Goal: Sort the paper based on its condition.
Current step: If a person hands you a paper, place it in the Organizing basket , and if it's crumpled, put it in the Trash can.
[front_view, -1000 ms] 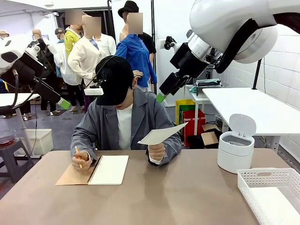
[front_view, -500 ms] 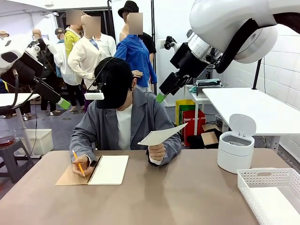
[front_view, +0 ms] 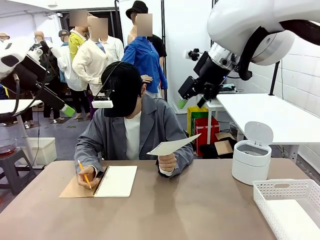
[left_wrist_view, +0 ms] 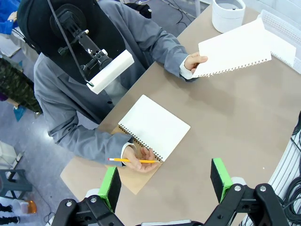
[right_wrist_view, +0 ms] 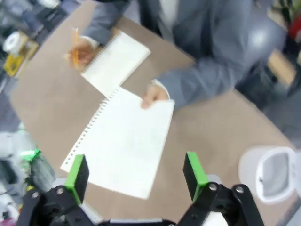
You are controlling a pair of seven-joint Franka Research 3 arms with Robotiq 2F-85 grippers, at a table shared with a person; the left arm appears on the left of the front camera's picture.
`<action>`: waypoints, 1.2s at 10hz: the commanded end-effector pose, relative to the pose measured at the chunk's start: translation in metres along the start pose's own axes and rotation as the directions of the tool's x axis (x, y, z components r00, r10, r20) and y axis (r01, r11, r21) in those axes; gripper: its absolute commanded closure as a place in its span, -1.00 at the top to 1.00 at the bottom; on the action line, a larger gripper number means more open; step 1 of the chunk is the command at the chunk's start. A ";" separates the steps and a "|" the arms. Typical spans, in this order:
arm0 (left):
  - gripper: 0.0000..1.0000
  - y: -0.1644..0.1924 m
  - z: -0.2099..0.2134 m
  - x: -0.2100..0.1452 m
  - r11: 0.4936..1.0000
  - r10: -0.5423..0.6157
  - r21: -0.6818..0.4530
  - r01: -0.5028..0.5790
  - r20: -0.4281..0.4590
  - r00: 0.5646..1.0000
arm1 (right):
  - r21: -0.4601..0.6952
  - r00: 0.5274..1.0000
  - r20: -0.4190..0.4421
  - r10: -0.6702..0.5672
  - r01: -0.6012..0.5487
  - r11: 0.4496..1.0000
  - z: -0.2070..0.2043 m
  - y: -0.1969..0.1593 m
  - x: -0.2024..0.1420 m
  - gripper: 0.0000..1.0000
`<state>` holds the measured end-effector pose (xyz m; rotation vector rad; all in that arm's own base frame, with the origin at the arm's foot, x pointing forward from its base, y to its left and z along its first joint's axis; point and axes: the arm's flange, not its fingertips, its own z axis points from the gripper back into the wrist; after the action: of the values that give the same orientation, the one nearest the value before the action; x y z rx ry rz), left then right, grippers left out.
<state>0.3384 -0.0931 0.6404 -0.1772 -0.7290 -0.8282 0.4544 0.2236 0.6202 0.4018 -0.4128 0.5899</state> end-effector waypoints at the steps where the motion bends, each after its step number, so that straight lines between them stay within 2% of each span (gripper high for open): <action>1: 1.00 0.000 0.000 0.000 1.000 0.007 -0.010 -0.007 -0.002 1.000 | -0.024 0.961 -0.124 -0.246 0.245 0.969 -0.005 -0.012 0.023 1.00; 3: 1.00 0.000 0.000 0.000 1.000 0.007 -0.010 -0.007 -0.002 1.000 | -0.001 0.874 -0.204 -0.441 0.450 0.893 -0.021 -0.043 0.028 1.00; 5: 1.00 0.000 0.000 0.000 1.000 0.007 -0.010 -0.007 -0.002 1.000 | 0.022 0.751 -0.242 -0.614 0.637 0.770 -0.035 -0.067 0.027 1.00; 7: 1.00 0.000 0.000 0.000 1.000 0.007 -0.010 -0.007 -0.002 1.000 | 0.059 0.632 -0.303 -0.713 0.760 0.648 -0.053 -0.083 0.018 1.00; 8: 1.00 0.000 0.000 0.000 1.000 0.007 -0.010 -0.007 -0.002 1.000 | 0.044 0.624 -0.293 -0.724 0.765 0.642 -0.058 -0.088 0.013 1.00; 9: 1.00 0.000 0.000 0.000 1.000 0.007 -0.010 -0.007 -0.002 1.000 | -0.054 0.804 -0.210 -0.557 0.559 0.827 -0.052 -0.082 0.013 1.00; 10: 1.00 0.000 0.000 0.000 1.000 0.007 -0.010 -0.007 -0.002 1.000 | 0.026 0.653 -0.302 -0.694 0.734 0.679 -0.057 -0.090 0.014 1.00; 11: 1.00 0.000 0.000 0.000 1.000 0.007 -0.010 -0.007 -0.002 1.000 | 0.026 0.653 -0.302 -0.694 0.734 0.679 -0.057 -0.090 0.014 1.00; 12: 1.00 0.000 0.000 0.000 1.000 0.007 -0.010 -0.007 -0.002 1.000 | 0.003 0.694 -0.280 -0.663 0.691 0.723 -0.056 -0.089 0.015 1.00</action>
<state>0.3384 -0.0932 0.6403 -0.1773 -0.7287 -0.8283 0.5337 0.1882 0.5584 0.5473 0.0531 -0.0851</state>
